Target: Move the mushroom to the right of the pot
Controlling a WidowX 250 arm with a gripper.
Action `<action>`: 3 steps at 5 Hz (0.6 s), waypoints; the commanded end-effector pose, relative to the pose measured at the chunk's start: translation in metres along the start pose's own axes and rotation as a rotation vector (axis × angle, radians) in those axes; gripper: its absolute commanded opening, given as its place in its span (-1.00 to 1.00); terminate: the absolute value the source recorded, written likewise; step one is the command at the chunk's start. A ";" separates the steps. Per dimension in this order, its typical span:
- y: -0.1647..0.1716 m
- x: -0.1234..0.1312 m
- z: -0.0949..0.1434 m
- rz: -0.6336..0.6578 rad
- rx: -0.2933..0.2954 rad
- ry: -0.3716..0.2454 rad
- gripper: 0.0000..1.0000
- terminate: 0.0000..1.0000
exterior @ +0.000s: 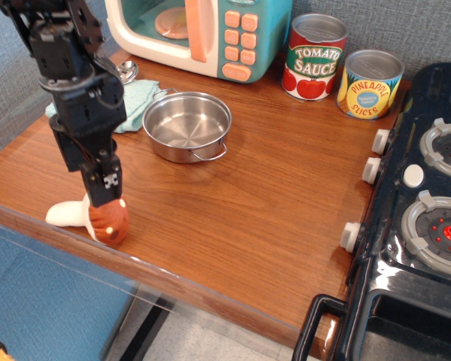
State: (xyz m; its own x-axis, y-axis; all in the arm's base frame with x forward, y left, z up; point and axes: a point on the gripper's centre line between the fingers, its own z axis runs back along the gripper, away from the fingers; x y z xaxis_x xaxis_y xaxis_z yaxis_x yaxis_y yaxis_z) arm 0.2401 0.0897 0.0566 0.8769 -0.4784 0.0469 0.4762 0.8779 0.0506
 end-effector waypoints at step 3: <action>0.019 0.017 -0.027 0.100 -0.009 0.073 -1.00 -1.00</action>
State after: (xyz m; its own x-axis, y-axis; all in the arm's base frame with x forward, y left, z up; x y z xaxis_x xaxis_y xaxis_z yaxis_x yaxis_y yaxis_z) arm 0.2657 0.0902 0.0218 0.9204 -0.3885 -0.0445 0.3894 0.9210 0.0130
